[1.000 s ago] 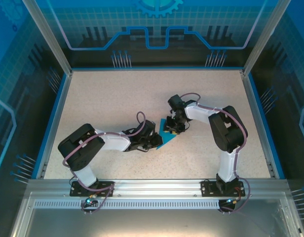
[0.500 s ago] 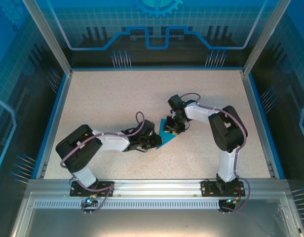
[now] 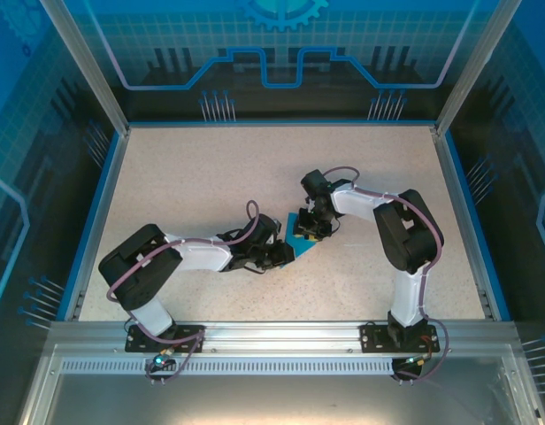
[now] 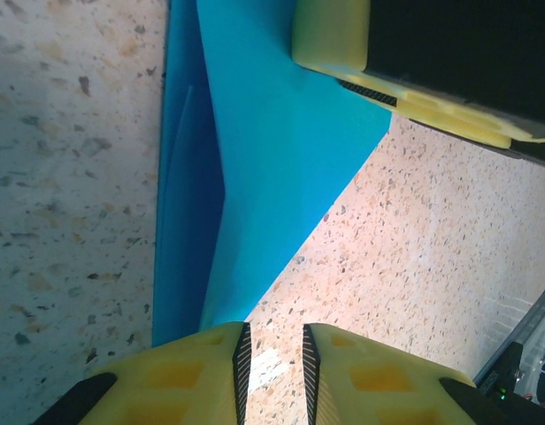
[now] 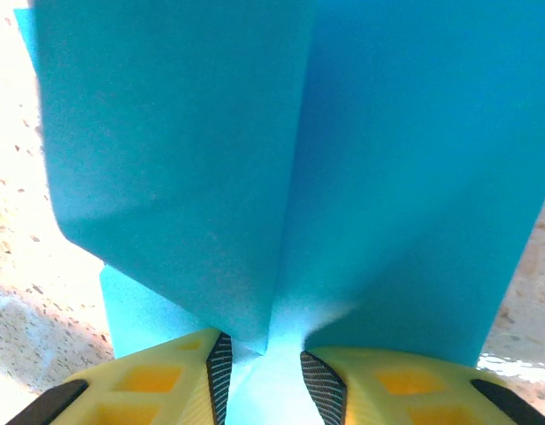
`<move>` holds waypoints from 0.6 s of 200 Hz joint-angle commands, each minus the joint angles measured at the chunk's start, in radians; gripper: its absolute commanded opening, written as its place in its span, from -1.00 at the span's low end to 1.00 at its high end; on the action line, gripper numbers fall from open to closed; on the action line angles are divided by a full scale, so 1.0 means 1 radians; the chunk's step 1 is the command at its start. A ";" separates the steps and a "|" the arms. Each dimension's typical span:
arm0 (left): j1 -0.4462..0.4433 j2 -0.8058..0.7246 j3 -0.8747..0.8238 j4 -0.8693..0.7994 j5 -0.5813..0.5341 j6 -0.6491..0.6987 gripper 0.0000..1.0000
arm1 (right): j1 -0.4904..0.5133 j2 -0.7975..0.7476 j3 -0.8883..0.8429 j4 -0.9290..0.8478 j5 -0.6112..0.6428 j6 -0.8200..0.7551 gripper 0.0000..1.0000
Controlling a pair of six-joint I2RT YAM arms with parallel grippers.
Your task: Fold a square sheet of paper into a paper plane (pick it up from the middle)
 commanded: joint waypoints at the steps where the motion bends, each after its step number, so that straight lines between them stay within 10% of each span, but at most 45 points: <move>1: -0.007 0.005 0.041 -0.068 -0.002 0.028 -0.46 | 0.008 0.214 -0.117 -0.026 0.228 0.014 -0.27; 120: -0.007 0.030 0.053 -0.158 -0.068 0.038 -0.47 | 0.008 0.222 -0.117 -0.024 0.229 0.015 -0.27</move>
